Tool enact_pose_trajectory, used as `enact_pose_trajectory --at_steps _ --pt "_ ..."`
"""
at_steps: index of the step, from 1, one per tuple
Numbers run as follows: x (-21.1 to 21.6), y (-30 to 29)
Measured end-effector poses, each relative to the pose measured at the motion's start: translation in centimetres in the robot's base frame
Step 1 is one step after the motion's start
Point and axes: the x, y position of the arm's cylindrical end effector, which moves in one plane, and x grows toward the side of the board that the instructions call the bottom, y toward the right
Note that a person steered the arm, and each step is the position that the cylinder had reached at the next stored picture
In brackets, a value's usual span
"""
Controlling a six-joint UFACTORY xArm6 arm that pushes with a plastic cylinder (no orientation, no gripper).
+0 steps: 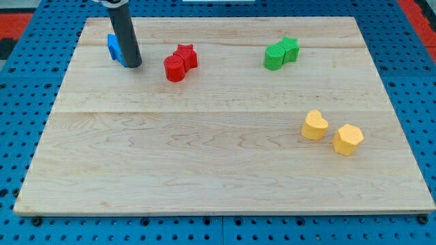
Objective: Move your arm to the center
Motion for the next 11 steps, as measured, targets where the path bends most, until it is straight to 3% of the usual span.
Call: enact_pose_trajectory --at_steps 3,5,6,9,10,11 --pt "-0.9 0.0" --pt "8.4 -3.3" --pt "8.4 -4.3" --pt "8.3 14.8" --pt "7.2 17.1" --pt "4.6 14.9"
